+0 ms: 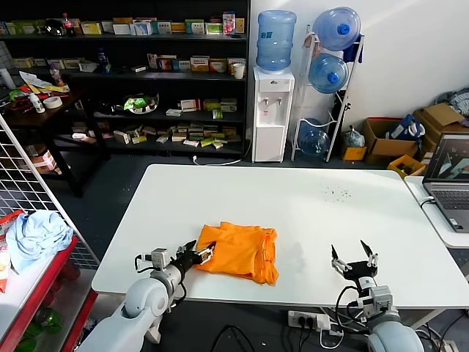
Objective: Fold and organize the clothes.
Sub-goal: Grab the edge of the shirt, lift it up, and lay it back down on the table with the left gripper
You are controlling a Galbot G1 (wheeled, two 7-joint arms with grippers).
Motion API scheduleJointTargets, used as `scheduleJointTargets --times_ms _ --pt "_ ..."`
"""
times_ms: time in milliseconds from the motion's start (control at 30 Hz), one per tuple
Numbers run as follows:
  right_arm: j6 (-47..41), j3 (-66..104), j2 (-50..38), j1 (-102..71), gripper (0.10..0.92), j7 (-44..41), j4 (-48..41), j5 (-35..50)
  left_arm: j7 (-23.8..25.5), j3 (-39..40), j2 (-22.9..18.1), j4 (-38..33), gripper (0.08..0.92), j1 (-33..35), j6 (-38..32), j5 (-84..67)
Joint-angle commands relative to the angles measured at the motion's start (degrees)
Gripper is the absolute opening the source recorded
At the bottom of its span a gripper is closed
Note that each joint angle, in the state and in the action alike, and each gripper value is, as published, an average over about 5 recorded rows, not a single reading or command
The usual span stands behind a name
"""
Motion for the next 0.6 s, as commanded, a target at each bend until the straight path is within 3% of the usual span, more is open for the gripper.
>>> scheduleJointTargets --times_ms 33,367,600 --pt "-0.12 0.00 0.06 0.10 0.823 0.13 0.16 0.10 1.33 0.56 0.11 0.24 0.698 0.20 0.67 0.79" --pt "-0.43 -0.20 0.34 0.40 0.823 0.24 0.55 0.16 1.93 0.42 0.60 -0.86 0.413 0.79 -1.58 3.27" --pt "-0.66 -0.58 0.33 1.13 0.823 0.33 0.43 0.37 0.73 -1.29 3.10 -5.36 0.205 2.81 -1.41 2.51"
